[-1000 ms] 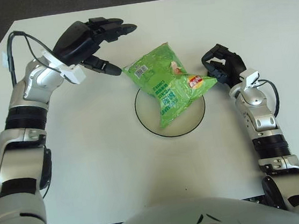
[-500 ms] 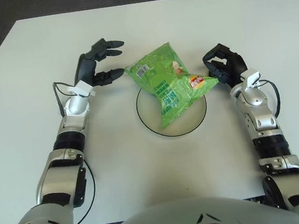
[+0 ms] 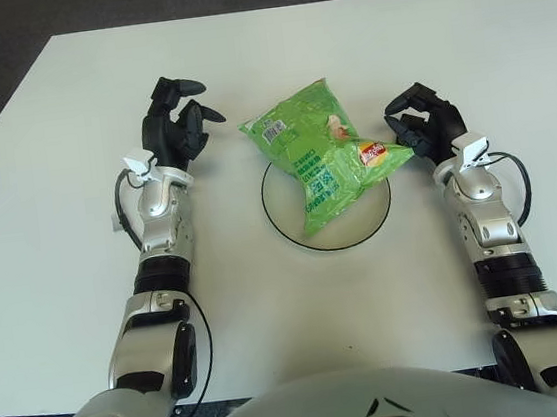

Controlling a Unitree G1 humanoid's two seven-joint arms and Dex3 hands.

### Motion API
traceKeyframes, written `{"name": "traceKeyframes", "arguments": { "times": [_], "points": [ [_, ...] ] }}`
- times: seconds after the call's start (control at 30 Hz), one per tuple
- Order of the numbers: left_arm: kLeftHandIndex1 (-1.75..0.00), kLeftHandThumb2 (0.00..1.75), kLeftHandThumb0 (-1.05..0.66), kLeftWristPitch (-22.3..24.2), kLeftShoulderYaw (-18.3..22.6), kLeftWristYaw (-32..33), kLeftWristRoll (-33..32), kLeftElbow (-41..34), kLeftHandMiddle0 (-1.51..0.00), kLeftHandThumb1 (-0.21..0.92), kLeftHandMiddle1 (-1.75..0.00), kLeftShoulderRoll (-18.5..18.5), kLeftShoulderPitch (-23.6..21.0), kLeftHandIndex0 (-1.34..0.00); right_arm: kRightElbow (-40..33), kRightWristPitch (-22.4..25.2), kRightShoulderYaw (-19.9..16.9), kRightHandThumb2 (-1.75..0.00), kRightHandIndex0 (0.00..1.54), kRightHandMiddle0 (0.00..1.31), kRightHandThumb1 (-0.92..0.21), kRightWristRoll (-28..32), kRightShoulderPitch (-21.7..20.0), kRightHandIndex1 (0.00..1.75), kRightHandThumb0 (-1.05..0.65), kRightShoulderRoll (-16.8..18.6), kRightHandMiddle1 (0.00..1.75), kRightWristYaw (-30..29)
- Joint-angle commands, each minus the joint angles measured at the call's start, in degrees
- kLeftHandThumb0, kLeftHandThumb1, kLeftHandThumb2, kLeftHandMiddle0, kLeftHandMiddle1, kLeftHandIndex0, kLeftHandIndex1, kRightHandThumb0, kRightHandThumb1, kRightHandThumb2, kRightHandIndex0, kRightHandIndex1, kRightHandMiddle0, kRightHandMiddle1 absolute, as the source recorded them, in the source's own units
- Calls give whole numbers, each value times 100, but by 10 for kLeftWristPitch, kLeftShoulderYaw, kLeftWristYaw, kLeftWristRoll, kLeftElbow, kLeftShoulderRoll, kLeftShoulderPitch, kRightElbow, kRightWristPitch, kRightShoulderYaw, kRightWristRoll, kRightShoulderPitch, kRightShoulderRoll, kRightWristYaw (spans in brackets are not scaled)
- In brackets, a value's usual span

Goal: Put the snack into the plate.

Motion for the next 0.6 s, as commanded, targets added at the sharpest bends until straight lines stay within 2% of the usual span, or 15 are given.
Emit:
{"name": "traceKeyframes", "arguments": {
  "times": [0.0,0.27,0.57],
  "points": [
    [-174,58,-35,-12,17,21,13,44,-79,86,-174,-30,56,-25,71,0,7,-28,88,46,-92,-11,87,169,-37,27,149,-2],
    [-175,61,-36,5,17,29,31,21,-79,84,-175,-41,69,-26,86,-23,-1,-28,89,46,-92,-10,83,169,-37,29,149,0],
    [-175,63,-36,-6,9,24,59,-6,-80,83,-175,-40,90,-26,96,-34,-3,-28,89,46,-92,-12,80,169,-37,29,149,1]
  ]
}}
